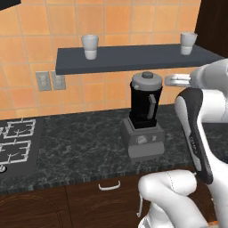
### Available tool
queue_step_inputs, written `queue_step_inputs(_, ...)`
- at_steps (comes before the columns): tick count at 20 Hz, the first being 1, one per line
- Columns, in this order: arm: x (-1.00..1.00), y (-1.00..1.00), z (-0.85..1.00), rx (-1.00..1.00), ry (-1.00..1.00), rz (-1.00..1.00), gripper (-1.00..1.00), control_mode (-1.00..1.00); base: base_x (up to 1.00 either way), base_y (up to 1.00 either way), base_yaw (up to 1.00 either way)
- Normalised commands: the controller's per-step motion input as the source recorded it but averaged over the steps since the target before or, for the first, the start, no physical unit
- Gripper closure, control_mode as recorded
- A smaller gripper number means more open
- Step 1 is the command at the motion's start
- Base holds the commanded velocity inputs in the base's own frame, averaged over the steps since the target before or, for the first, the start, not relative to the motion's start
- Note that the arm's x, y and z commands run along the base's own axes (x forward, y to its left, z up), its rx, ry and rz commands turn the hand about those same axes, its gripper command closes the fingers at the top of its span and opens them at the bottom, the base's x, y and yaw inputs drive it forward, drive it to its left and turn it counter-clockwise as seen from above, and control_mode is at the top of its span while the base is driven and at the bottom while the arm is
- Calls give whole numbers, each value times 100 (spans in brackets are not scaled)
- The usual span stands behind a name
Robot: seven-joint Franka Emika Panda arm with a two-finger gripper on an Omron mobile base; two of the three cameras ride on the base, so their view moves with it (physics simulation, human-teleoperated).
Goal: Close the lid blender by securely placing the lid on top.
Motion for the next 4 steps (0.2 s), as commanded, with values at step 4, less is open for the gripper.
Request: queue_step_inputs(4,-13,-53,0,24,-7,0,-100,-100,0,0,0)
